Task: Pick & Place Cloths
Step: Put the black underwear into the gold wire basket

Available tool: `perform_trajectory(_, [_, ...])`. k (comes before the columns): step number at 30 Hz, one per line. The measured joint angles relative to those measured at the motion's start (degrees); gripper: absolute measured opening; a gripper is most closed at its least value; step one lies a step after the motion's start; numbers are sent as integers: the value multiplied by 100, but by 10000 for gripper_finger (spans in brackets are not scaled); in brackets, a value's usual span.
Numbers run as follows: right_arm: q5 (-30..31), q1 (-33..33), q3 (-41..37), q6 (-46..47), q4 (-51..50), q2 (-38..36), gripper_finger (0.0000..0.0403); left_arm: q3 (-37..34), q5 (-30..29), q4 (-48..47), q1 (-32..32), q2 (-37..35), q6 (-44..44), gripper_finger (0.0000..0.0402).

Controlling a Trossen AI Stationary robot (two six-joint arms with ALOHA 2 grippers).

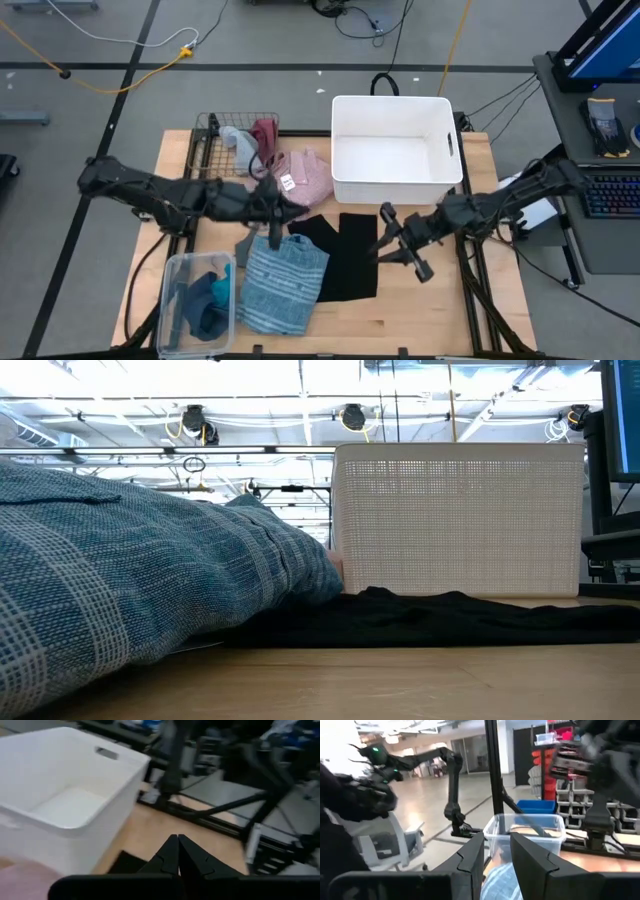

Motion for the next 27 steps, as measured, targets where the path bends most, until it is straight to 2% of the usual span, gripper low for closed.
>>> perform_trajectory(5, [316, 271, 0, -99, -2, 268, 86, -694, 71, 1353, -389, -1, 96, 5])
perform_trajectory(11, [314, 346, 0, -225, -10, 614, 86, -1765, 343, 2482, -351, -267, -232, 10])
perform_trajectory(19, [286, 84, 43, -247, -218, 1065, 86, -2694, 749, 2672, 17, -989, -333, 10])
perform_trajectory(27, [139, -146, 1345, -751, -2277, 1806, 86, -3336, 1090, 2650, 330, -1932, -337, 3])
